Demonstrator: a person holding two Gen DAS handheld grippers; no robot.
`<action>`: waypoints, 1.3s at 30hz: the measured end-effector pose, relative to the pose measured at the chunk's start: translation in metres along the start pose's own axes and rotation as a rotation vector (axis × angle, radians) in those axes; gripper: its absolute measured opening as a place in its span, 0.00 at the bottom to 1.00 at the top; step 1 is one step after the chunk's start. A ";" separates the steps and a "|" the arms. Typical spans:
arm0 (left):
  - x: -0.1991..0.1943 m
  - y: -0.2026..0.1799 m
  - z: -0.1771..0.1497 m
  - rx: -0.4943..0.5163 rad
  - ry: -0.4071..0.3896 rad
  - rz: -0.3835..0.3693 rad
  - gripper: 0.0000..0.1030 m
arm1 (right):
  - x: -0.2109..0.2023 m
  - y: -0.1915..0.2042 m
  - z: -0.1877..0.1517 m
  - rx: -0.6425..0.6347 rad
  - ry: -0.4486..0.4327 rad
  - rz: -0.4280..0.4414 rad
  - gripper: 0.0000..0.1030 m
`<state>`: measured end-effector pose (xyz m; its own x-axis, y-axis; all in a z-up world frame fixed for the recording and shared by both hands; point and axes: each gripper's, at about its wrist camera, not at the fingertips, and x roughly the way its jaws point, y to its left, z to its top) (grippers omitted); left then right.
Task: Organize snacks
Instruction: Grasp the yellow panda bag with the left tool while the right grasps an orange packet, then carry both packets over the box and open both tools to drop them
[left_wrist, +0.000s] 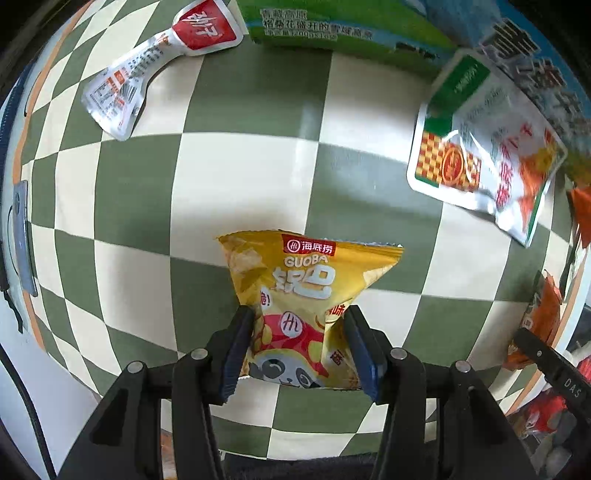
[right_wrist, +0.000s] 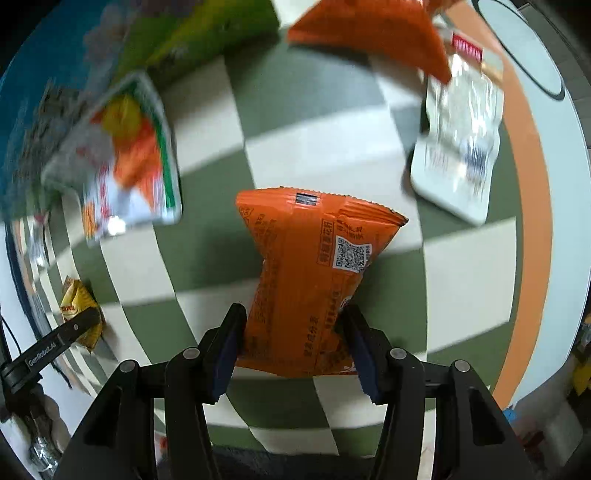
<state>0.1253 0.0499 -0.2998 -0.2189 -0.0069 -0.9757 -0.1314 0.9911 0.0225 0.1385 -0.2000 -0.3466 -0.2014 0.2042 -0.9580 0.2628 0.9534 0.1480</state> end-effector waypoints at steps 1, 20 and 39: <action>-0.001 -0.001 -0.002 0.002 0.000 0.001 0.48 | 0.000 0.001 -0.002 -0.004 0.003 -0.002 0.56; 0.020 -0.015 0.029 0.026 -0.023 0.055 0.49 | -0.006 -0.010 0.000 -0.023 0.007 -0.024 0.56; -0.052 -0.052 -0.014 0.076 -0.096 -0.027 0.43 | -0.031 0.000 -0.038 -0.074 -0.056 0.062 0.47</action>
<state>0.1295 -0.0034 -0.2473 -0.1221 -0.0249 -0.9922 -0.0617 0.9979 -0.0174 0.1090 -0.1977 -0.3075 -0.1329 0.2525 -0.9584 0.2021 0.9536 0.2232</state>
